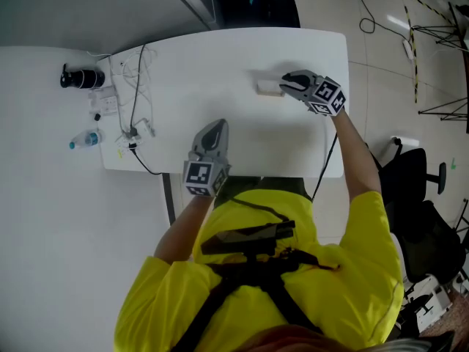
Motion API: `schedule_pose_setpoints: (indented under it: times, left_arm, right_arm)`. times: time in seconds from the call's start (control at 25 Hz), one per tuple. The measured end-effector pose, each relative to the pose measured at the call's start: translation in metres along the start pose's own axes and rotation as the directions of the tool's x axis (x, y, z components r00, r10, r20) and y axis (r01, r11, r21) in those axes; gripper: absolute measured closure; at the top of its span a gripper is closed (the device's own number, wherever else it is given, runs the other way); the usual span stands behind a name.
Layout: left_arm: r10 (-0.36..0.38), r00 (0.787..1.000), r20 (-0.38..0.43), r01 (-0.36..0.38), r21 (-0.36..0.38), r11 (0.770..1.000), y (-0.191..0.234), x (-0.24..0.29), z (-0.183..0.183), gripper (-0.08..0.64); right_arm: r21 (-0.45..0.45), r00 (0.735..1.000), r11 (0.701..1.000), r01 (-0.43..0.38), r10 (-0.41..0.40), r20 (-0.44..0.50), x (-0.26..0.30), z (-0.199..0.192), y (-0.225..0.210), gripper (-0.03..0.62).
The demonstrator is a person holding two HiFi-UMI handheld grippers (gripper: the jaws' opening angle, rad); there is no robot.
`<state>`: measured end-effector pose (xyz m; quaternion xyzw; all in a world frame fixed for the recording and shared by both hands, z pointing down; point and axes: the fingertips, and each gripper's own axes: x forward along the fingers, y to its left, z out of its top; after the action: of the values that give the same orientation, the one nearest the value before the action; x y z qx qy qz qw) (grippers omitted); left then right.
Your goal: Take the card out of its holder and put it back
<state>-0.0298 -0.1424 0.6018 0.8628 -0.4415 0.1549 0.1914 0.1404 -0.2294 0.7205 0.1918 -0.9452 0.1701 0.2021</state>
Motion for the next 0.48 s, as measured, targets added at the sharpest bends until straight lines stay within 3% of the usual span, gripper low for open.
schedule_pose_setpoints:
  times: [0.16, 0.28, 0.4, 0.48]
  left_arm:
    - [-0.003, 1.0, 0.025, 0.003, -0.001, 1.0, -0.001, -0.006, 0.01, 0.566]
    - [-0.011, 0.998, 0.06, 0.011, 0.005, 1.0, 0.0, -0.009, 0.02, 0.566]
    - [-0.022, 0.995, 0.093, 0.021, 0.011, 1.0, -0.001, -0.012, 0.031, 0.566]
    - [-0.032, 0.992, 0.121, 0.03, 0.015, 0.999, -0.005, -0.014, 0.04, 0.566]
  right_arm:
    - [0.014, 0.993, 0.999, 0.037, -0.038, 0.111, -0.034, 0.046, 0.004, 0.483]
    - [0.002, 0.974, 0.995, 0.102, -0.1, 0.203, -0.066, 0.093, 0.011, 0.485]
    - [0.001, 0.939, 0.979, 0.202, -0.194, 0.283, -0.095, 0.131, 0.026, 0.502]
    - [0.035, 0.899, 0.959, 0.282, -0.277, 0.339, -0.114, 0.146, 0.041, 0.524]
